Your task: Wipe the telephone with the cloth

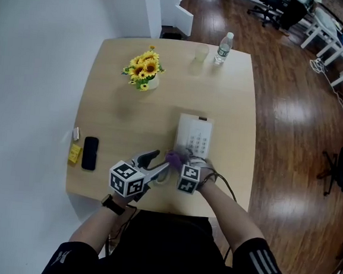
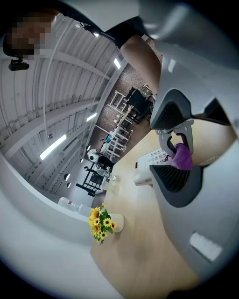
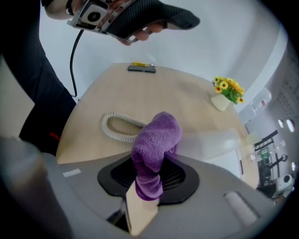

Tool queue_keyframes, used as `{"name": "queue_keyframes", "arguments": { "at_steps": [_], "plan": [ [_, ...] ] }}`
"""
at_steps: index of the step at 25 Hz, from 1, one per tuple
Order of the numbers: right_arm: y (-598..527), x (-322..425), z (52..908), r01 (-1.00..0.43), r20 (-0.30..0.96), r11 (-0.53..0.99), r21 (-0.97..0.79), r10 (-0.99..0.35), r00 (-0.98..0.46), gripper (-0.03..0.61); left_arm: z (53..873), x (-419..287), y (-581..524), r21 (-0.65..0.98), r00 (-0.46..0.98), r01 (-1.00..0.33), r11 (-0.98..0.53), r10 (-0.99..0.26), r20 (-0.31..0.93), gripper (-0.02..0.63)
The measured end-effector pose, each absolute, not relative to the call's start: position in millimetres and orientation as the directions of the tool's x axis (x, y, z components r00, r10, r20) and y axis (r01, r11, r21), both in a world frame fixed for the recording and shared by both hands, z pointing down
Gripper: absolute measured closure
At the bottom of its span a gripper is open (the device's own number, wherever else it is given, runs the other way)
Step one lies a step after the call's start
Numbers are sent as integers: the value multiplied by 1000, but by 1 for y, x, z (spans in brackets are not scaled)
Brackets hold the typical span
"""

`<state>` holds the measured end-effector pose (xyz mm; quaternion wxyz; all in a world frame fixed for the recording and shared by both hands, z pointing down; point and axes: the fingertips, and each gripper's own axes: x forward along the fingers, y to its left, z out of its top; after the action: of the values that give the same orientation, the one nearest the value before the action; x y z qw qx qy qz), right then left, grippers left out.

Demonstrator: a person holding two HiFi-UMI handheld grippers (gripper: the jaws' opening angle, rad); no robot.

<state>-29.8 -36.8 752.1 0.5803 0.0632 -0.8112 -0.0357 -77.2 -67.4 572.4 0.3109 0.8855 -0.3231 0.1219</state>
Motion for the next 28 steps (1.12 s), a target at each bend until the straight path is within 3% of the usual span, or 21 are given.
{"name": "queue_keyframes", "arguments": {
  "at_steps": [5,11,18,28],
  "plan": [
    [-20,-22,751,-128,927,991,51,-94,-362,449,575,-77,-76,444,728,-685,-578,-517,451,379],
    [-31,1,679,-390,800,921,8,-240,-550,449,596,-59,-122,430,638,-770,-472,-543,546,379],
    [-26,65,626,-594,700,803,-51,-396,-595,448,654,-21,-169,287,501,-851,-441,-515,696,328],
    [8,108,616,-671,668,732,-116,-442,-598,448,712,-21,-196,131,309,-931,-341,-545,779,319]
  ]
}}
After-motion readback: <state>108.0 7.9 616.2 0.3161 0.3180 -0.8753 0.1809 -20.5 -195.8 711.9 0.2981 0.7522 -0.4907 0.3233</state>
